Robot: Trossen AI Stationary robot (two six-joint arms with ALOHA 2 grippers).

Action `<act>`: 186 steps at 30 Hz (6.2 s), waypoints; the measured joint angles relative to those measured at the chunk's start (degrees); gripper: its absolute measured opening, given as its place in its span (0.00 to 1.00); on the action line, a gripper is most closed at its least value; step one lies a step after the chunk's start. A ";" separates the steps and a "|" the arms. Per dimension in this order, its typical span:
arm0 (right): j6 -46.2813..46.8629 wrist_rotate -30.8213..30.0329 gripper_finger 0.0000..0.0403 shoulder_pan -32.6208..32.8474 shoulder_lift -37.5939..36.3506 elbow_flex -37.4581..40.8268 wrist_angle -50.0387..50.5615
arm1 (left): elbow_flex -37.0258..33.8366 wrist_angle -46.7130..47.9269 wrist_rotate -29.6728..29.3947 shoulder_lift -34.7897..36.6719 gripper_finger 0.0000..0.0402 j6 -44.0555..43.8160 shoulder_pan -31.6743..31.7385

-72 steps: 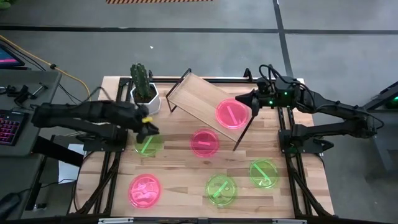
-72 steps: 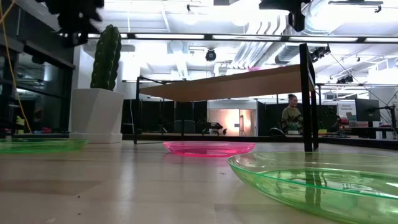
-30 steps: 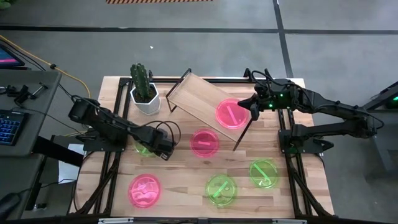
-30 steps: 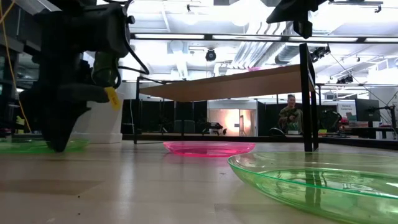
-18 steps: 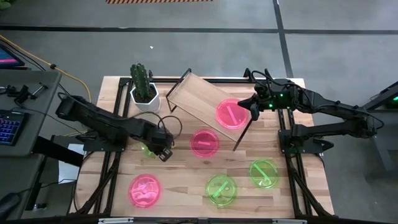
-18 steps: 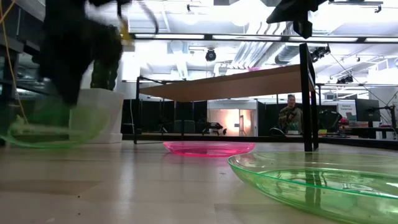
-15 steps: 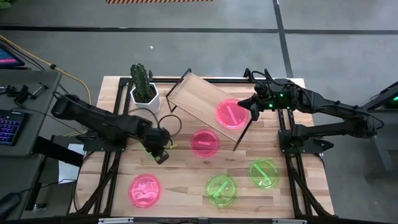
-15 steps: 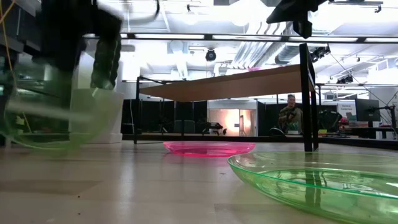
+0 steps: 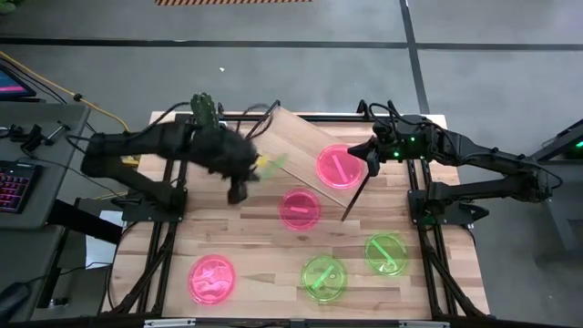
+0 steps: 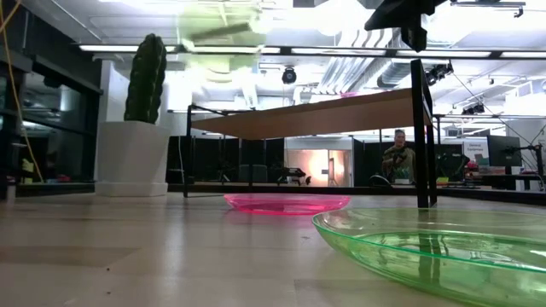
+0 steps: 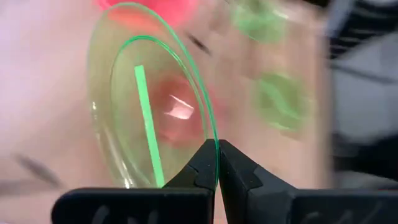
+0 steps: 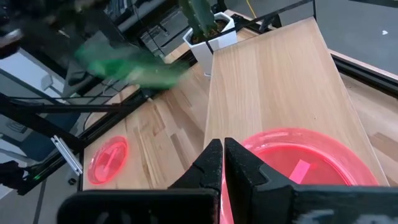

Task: Place and stack plates onto a shelf
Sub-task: Put the top left light green plate on the shelf, then stack the top light pink plate on top of the light pink plate on the shelf

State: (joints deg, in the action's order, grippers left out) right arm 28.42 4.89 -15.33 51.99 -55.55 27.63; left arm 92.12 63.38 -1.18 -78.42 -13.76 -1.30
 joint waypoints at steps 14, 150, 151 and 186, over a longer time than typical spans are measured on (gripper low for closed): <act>-1.51 -3.15 0.00 -0.02 0.00 0.00 -4.51 | 7.38 0.41 -21.59 -19.04 0.00 36.88 7.08; 78.27 -30.02 0.00 69.90 44.02 -39.10 44.81 | -31.35 -40.91 -18.93 -19.62 0.37 -39.00 -13.77; 79.14 -30.59 0.00 70.31 44.02 -39.10 45.40 | -31.35 -39.88 -19.69 -19.91 0.37 -40.93 -13.52; 80.83 -34.04 0.00 71.04 43.91 -39.08 53.56 | -40.49 -57.37 -15.18 -26.42 0.22 -56.82 -5.18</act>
State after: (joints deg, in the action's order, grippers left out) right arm 109.25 -29.16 55.70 95.90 -94.63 81.19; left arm 51.64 6.02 -16.36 -104.84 -70.58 -6.48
